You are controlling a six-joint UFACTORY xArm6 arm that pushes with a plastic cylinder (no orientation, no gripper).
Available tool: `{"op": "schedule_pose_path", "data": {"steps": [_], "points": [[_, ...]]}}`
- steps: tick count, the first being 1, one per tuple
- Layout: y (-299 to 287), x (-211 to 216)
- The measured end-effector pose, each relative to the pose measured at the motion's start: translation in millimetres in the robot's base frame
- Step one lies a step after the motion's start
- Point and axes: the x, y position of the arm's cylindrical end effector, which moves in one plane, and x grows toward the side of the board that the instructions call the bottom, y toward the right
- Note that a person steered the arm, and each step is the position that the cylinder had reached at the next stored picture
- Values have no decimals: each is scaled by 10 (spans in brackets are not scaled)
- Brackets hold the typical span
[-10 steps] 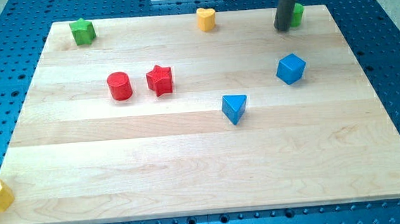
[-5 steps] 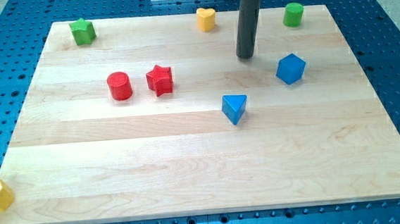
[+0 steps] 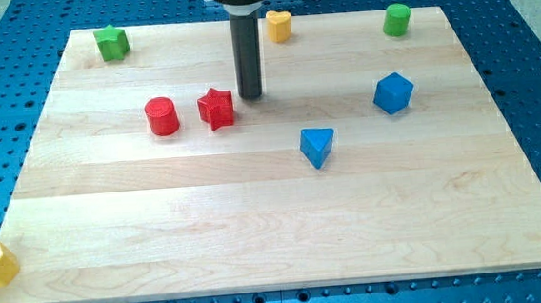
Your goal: Place the red circle at the left center of the board
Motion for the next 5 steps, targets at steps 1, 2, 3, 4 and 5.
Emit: {"op": "schedule_pose_path", "data": {"steps": [1,2,3,4,5], "points": [[-263,265],[-313,76],[-741,249],[-827,493],[-921,493]]}}
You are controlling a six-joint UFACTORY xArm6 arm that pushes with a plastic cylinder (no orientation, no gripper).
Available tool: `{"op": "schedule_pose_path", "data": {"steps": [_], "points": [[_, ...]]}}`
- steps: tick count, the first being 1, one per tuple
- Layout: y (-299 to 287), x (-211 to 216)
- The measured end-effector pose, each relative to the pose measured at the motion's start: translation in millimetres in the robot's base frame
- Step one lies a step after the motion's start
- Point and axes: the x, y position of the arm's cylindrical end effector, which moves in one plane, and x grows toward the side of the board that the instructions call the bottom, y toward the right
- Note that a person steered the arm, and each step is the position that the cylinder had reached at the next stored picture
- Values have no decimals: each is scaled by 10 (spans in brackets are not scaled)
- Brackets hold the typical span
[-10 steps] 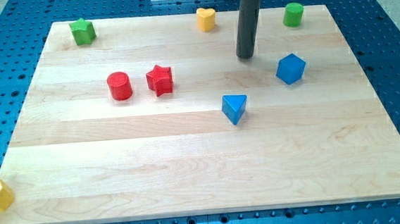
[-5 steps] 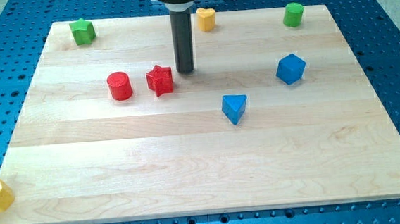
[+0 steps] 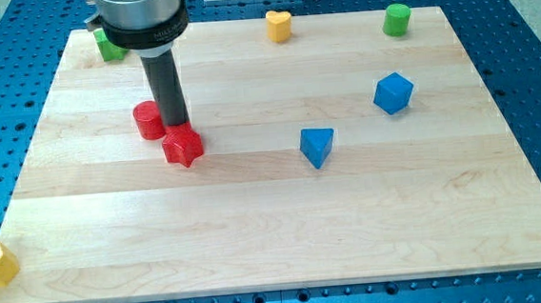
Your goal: Place the red circle at the left center of the board
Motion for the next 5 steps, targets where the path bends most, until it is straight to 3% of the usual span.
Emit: {"op": "schedule_pose_path", "data": {"steps": [1,2,3,4,5], "points": [[-346,0],[-130,-95],[-315,-204],[-817,-150],[-828,-48]]}}
